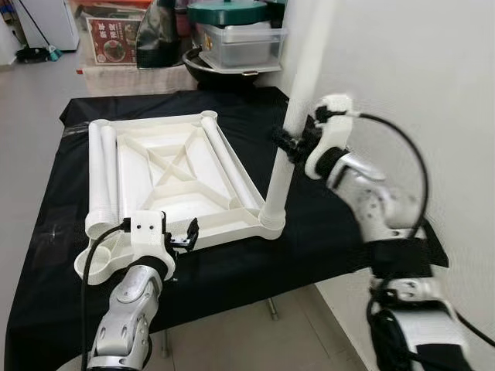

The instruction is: Building children table

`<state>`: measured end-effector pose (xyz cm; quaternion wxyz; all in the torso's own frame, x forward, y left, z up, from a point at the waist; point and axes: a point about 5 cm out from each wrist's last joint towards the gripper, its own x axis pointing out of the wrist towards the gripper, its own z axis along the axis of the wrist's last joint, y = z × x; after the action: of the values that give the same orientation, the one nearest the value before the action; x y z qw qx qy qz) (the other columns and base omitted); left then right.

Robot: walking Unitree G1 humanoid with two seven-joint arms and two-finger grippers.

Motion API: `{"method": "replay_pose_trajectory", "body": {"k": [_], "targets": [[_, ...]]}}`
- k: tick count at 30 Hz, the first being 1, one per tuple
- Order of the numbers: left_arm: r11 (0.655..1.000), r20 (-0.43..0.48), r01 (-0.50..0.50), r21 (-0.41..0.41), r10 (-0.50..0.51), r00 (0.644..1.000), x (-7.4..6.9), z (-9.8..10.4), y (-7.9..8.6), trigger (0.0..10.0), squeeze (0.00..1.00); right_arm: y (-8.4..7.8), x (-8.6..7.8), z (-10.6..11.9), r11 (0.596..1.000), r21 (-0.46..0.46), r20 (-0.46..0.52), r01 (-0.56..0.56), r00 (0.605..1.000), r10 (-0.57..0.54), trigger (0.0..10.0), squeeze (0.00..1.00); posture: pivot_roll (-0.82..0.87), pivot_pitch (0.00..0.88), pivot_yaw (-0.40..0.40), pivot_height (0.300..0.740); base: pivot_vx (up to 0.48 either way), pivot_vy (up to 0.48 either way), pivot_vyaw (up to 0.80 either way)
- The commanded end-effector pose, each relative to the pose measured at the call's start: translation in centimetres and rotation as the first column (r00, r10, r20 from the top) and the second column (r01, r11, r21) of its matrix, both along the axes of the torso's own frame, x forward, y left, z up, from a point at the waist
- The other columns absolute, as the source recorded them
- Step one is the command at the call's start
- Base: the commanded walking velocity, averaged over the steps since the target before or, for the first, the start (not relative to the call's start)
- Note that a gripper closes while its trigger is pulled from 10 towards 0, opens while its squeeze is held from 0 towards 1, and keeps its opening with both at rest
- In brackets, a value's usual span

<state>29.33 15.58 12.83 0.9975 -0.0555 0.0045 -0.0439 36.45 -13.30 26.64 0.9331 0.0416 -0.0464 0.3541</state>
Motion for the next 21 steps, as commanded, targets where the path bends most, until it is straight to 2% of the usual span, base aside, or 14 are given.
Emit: {"method": "replay_pose_trajectory", "body": {"k": [1,4,6,7,9,12,14,15,16,17,18,20,21], "targets": [[1.000,-0.009,0.009,-0.003,-0.009,1.000,0.1,-0.3,-0.2,10.0,0.00,1.2,-0.3,-0.8,0.994,-0.007,-0.019,-0.105,0.994,0.105,10.0,0.00,0.06,0.000,-0.082,0.740,0.000,0.000,0.00],[1.000,-0.009,0.011,-0.003,-0.011,1.000,0.1,-0.3,-0.3,10.0,0.00,1.9,-0.2,-1.7,0.986,0.009,-0.056,-0.166,0.984,0.166,10.0,0.00,0.07,0.000,-0.085,0.740,0.000,0.000,0.00],[1.000,-0.008,0.012,-0.002,-0.012,1.000,0.1,-0.3,-0.3,10.0,0.00,3.2,0.1,-2.4,0.975,0.000,-0.079,-0.222,0.972,0.222,10.0,0.00,0.08,0.000,-0.091,0.740,0.000,0.000,0.00],[1.000,-0.008,0.012,-0.002,-0.012,1.000,0.1,-0.3,-0.3,10.0,0.00,3.2,0.1,-2.4,0.975,0.000,-0.079,-0.222,0.972,0.222,10.0,0.00,0.08,0.000,-0.091,0.740,0.000,0.000,0.00],[1.000,-0.006,0.010,0.000,-0.010,1.000,0.1,-0.2,-0.3,10.0,0.00,5.0,0.6,-2.9,0.959,-0.030,-0.095,-0.283,0.956,0.279,10.0,0.00,0.10,0.000,-0.102,0.740,0.000,0.000,0.00],[1.000,-0.004,0.007,0.002,-0.007,1.000,0.1,-0.2,-0.2,10.0,0.00,5.8,1.0,-3.2,0.949,-0.052,-0.103,-0.310,0.947,0.304,10.0,0.00,0.11,0.000,-0.107,0.740,0.000,0.000,0.00],[1.000,-0.004,0.007,0.002,-0.007,1.000,0.1,-0.2,-0.2,10.0,0.00,5.8,1.0,-3.2,0.949,-0.052,-0.103,-0.310,0.947,0.304,10.0,0.00,0.11,0.000,-0.107,0.740,0.000,0.000,0.00],[1.000,0.000,-0.001,0.003,0.001,1.000,0.2,-0.1,-0.1,10.0,0.00,5.8,1.4,-3.4,0.956,-0.064,-0.107,-0.288,0.954,0.280,9.2,0.00,0.12,0.000,-0.120,0.740,0.000,0.000,0.00],[1.000,0.004,-0.009,0.004,0.009,1.000,0.2,0.0,0.1,10.0,0.00,5.5,1.8,-3.7,0.963,-0.067,-0.115,-0.260,0.961,0.251,2.1,0.00,0.12,0.000,-0.125,0.740,0.000,0.000,0.00],[1.000,0.004,-0.009,0.004,0.009,1.000,0.2,0.0,0.1,10.0,0.00,5.5,1.8,-3.7,0.963,-0.067,-0.115,-0.260,0.961,0.251,2.1,0.00,0.12,0.000,-0.125,0.740,0.000,0.000,0.00],[1.000,0.008,-0.019,0.006,0.019,1.000,0.2,0.1,0.4,10.0,0.00,4.5,2.2,-4.3,0.979,-0.070,-0.123,-0.194,0.975,0.184,0.0,0.00,0.12,0.000,-0.125,0.740,0.000,0.000,0.00],[1.000,0.008,-0.019,0.006,0.019,1.000,0.2,0.1,0.4,10.0,0.00,4.5,2.2,-4.3,0.979,-0.070,-0.123,-0.194,0.975,0.184,0.0,0.00,0.12,0.000,-0.125,0.740,0.000,0.000,0.00],[1.000,0.008,-0.021,0.006,0.021,1.000,0.2,0.1,0.4,10.0,0.00,3.9,2.5,-4.7,0.986,-0.083,-0.132,-0.144,0.982,0.133,0.0,0.00,0.12,0.000,-0.125,0.740,0.000,0.000,0.00]]}}
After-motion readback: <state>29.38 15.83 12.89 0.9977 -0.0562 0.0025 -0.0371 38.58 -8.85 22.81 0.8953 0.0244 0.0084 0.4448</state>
